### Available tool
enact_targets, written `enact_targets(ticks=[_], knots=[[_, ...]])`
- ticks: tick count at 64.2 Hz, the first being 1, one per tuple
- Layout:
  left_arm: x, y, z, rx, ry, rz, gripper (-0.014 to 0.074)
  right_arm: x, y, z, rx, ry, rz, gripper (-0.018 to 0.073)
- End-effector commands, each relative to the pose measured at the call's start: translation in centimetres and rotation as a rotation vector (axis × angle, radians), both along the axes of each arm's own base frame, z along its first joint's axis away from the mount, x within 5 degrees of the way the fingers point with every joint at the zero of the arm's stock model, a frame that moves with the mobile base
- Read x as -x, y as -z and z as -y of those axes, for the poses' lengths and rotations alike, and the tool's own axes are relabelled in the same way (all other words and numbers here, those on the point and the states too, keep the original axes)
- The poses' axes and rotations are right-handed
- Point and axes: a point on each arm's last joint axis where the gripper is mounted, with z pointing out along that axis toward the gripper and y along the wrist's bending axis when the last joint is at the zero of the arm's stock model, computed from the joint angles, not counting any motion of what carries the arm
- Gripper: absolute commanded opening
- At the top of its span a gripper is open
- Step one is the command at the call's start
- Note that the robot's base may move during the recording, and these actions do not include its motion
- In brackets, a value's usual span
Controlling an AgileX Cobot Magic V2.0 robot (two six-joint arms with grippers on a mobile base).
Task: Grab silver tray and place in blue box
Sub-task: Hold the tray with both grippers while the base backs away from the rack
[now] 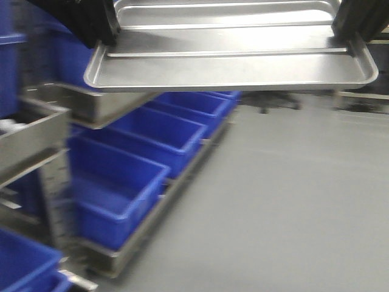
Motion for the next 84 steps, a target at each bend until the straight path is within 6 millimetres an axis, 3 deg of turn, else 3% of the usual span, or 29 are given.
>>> enact_targets(ticks=[1, 84], knots=[[0.4, -2.09, -1.01, -0.028, 0.002, 0.083, -0.0097, 0.26, -1.83, 1.01, 0.05, 0.001, 0.096, 0.0057], [0.4, -2.09, -1.01, -0.028, 0.002, 0.083, -0.0097, 0.26, -1.83, 1.01, 0.05, 0.001, 0.096, 0.0057]])
